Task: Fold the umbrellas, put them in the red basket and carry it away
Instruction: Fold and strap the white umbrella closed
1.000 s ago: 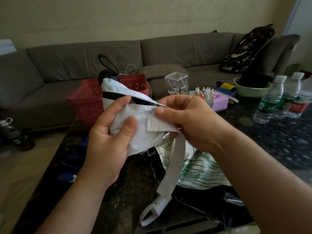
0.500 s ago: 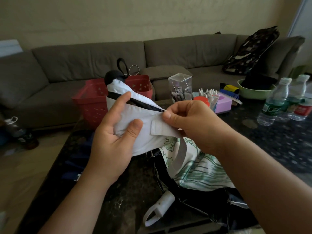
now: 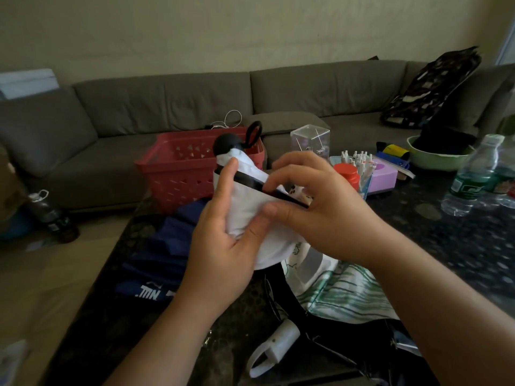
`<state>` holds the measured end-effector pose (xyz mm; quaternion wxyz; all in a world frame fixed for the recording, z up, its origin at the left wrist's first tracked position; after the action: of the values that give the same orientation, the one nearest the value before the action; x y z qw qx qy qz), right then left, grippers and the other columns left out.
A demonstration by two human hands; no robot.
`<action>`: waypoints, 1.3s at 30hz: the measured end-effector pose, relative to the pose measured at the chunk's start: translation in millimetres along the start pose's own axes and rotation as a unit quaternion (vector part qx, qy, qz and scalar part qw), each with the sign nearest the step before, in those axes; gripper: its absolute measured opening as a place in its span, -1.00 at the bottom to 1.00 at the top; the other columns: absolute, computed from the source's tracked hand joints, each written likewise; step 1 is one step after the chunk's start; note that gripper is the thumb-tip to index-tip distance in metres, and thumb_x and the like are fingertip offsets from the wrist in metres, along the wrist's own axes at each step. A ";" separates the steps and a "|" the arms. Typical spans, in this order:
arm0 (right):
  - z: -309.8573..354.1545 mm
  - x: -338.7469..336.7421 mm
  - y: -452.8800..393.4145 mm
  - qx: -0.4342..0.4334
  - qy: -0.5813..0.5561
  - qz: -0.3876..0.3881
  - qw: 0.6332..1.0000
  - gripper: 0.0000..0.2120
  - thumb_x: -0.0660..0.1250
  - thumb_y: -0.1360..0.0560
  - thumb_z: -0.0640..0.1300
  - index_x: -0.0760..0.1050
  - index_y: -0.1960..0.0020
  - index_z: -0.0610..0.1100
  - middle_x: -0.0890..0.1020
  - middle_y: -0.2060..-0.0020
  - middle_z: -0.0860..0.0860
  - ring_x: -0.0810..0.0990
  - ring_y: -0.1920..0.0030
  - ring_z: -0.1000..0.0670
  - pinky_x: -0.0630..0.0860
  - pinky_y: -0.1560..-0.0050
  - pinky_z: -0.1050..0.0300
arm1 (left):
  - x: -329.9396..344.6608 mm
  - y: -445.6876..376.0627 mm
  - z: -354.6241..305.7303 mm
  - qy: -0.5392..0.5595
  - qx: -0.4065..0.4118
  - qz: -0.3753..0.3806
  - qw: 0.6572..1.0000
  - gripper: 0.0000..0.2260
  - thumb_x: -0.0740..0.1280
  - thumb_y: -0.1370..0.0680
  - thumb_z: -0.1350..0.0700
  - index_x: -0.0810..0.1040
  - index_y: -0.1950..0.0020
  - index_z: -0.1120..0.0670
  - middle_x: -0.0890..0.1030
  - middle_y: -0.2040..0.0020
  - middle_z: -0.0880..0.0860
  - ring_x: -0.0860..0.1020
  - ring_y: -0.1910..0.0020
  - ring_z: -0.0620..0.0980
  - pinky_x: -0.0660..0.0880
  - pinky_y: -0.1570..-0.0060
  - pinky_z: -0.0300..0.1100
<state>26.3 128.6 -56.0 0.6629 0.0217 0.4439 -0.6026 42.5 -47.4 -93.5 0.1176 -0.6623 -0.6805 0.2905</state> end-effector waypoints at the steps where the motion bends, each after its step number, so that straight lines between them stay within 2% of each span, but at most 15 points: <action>1: -1.1 0.7 -0.2 0.011 -0.023 0.004 1.000 -0.86 0.52 -0.51 0.07 0.63 -0.05 0.17 0.53 -0.21 0.18 0.52 -0.27 0.13 0.47 -0.31 0.08 | 1.8 1.0 -1.4 0.014 -0.002 0.004 1.000 -0.39 0.38 -0.56 -0.20 0.15 -0.49 -0.53 0.32 -0.29 -0.72 0.36 -0.39 -0.53 0.40 -0.21 -0.53; 4: -3.8 -0.2 -0.7 0.042 -0.097 0.006 0.994 -0.92 0.54 -0.51 0.02 0.65 0.07 0.15 0.58 -0.08 0.13 0.59 -0.11 0.18 0.52 -0.21 0.10 | 5.4 5.2 0.4 0.049 0.000 0.026 0.998 -0.45 0.33 -0.71 -0.02 0.14 -0.52 -0.46 0.24 -0.32 -0.75 0.23 -0.43 -0.59 0.31 -0.26 -0.59; 6: -3.2 -0.5 -0.9 0.048 -0.111 0.007 0.993 -0.93 0.56 -0.47 0.04 0.68 0.11 0.13 0.58 -0.06 0.14 0.60 -0.09 0.17 0.53 -0.17 0.11 | 5.1 7.7 2.0 0.050 0.000 0.042 0.998 -0.36 0.24 -0.64 0.15 0.12 -0.56 -0.42 0.20 -0.41 -0.70 0.16 -0.51 -0.54 0.25 -0.38 -0.54; 8: -1.8 0.6 -1.3 0.053 -0.114 0.001 0.992 -0.92 0.57 -0.45 0.03 0.69 0.18 0.14 0.58 -0.06 0.18 0.60 -0.11 0.18 0.53 -0.15 0.14 | 5.4 9.3 2.3 0.061 -0.003 0.048 0.997 -0.27 0.22 -0.58 0.21 0.11 -0.57 -0.43 0.18 -0.52 -0.59 0.14 -0.57 -0.45 0.24 -0.52 -0.38; 10: -2.6 2.1 -2.4 0.061 -0.107 -0.007 0.992 -0.85 0.56 -0.48 -0.01 0.66 0.24 0.14 0.58 -0.06 0.21 0.59 -0.10 0.22 0.48 -0.10 0.20 | 7.0 9.7 4.3 0.122 -0.034 0.048 0.991 -0.24 0.25 -0.59 0.26 0.17 -0.52 -0.52 0.27 -0.59 -0.41 0.30 -0.57 -0.29 0.38 -0.51 -0.14; 12: -4.9 1.7 -3.9 0.069 -0.106 -0.008 0.992 -0.82 0.53 -0.52 -0.05 0.65 0.24 0.09 0.60 -0.08 0.21 0.60 -0.10 0.23 0.49 -0.12 0.16 | 9.7 10.3 4.7 0.198 -0.073 0.061 0.976 -0.21 0.28 -0.59 0.28 0.20 -0.45 -0.61 0.41 -0.57 -0.25 0.50 -0.48 -0.12 0.55 -0.37 -0.05; 15: -7.9 1.7 -3.7 0.079 -0.098 0.008 0.992 -0.83 0.45 -0.59 -0.01 0.63 0.16 -0.02 0.69 -0.02 0.01 0.67 -0.02 -0.02 0.61 -0.12 -0.16 | 12.2 11.0 4.0 0.240 -0.097 0.079 0.963 -0.22 0.35 -0.61 0.20 0.14 -0.42 -0.65 0.48 -0.54 -0.15 0.58 -0.41 -0.03 0.60 -0.29 -0.02; 17: -9.7 4.0 -1.7 0.093 -0.097 0.017 0.991 -0.82 0.37 -0.64 0.00 0.60 0.10 -0.04 0.69 0.11 -0.14 0.65 0.13 -0.17 0.63 0.04 -0.26 | 13.4 11.5 4.6 0.249 -0.108 0.074 0.960 -0.25 0.39 -0.62 0.11 0.10 -0.44 -0.63 0.46 -0.55 -0.14 0.57 -0.41 -0.05 0.58 -0.32 -0.01; 18: -10.4 5.5 -0.7 0.097 -0.101 0.018 0.990 -0.83 0.35 -0.65 -0.02 0.58 0.06 -0.06 0.67 0.16 -0.15 0.62 0.21 -0.16 0.62 0.09 -0.23 | 14.0 11.4 5.5 0.249 -0.112 0.069 0.960 -0.27 0.37 -0.59 0.08 0.09 -0.44 -0.62 0.45 -0.55 -0.16 0.57 -0.42 -0.07 0.57 -0.34 -0.01; 22: -13.5 11.1 1.0 0.094 -0.090 0.002 0.992 -0.82 0.32 -0.67 -0.03 0.50 0.09 -0.06 0.53 0.33 0.07 0.46 0.33 0.11 0.48 0.27 0.01 | 16.6 10.8 10.2 0.242 -0.099 0.065 0.963 -0.35 0.37 -0.65 0.10 0.21 -0.45 -0.57 0.46 -0.54 -0.23 0.52 -0.45 -0.14 0.52 -0.41 -0.03; 25: -15.1 14.3 1.4 0.073 -0.062 -0.007 0.995 -0.81 0.30 -0.66 -0.01 0.46 0.11 -0.02 0.52 0.37 0.12 0.45 0.36 0.14 0.46 0.31 0.01 | 16.3 9.6 10.2 0.227 -0.083 0.072 0.968 -0.43 0.35 -0.65 0.10 0.33 -0.45 -0.52 0.44 -0.54 -0.26 0.47 -0.49 -0.17 0.45 -0.47 -0.04; 29: -14.2 15.8 2.0 0.051 -0.044 -0.024 0.997 -0.83 0.30 -0.67 -0.04 0.46 0.10 -0.01 0.54 0.37 0.18 0.47 0.35 0.17 0.38 0.30 0.19 | 15.5 8.8 9.0 0.214 -0.087 0.076 0.970 -0.49 0.33 -0.65 0.12 0.47 -0.42 -0.46 0.48 -0.53 -0.23 0.46 -0.51 -0.16 0.39 -0.53 0.05; 34: -10.8 21.7 3.3 0.018 -0.016 -0.072 0.997 -0.85 0.30 -0.67 -0.06 0.46 0.06 -0.08 0.52 0.36 0.12 0.50 0.31 0.08 0.50 0.24 -0.11 | 16.7 9.8 5.3 0.213 -0.106 0.053 0.970 -0.50 0.40 -0.61 0.11 0.52 -0.37 -0.45 0.51 -0.51 -0.20 0.51 -0.45 -0.17 0.46 -0.48 0.02; 37: -7.1 26.2 4.1 -0.008 0.011 -0.103 0.995 -0.85 0.25 -0.63 -0.03 0.44 0.04 -0.10 0.50 0.36 0.12 0.52 0.29 -0.04 0.50 0.24 -0.18 | 17.0 9.1 2.7 0.185 -0.094 0.031 0.978 -0.44 0.39 -0.63 0.23 0.50 -0.37 -0.44 0.57 -0.45 -0.18 0.56 -0.40 -0.18 0.52 -0.41 -0.05; 39: -6.4 28.6 3.6 -0.012 0.024 -0.117 0.993 -0.84 0.22 -0.61 -0.02 0.44 0.03 -0.10 0.50 0.35 0.11 0.53 0.27 -0.11 0.50 0.24 -0.21 | 16.6 7.0 3.9 0.167 -0.080 0.022 0.982 -0.37 0.40 -0.64 0.27 0.42 -0.47 -0.40 0.55 -0.48 -0.17 0.55 -0.42 -0.15 0.52 -0.42 0.00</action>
<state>22.2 111.0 -79.2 0.5775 -0.0236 0.4664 -0.6696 44.6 -32.5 -104.2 0.1697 -0.7234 -0.6579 0.1230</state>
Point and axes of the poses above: each hand's wrist, its own y-axis away from the middle knuckle, its own x-axis out of the palm, z = x × y, the point moved 2 cm from there along -y, towards the middle knuckle
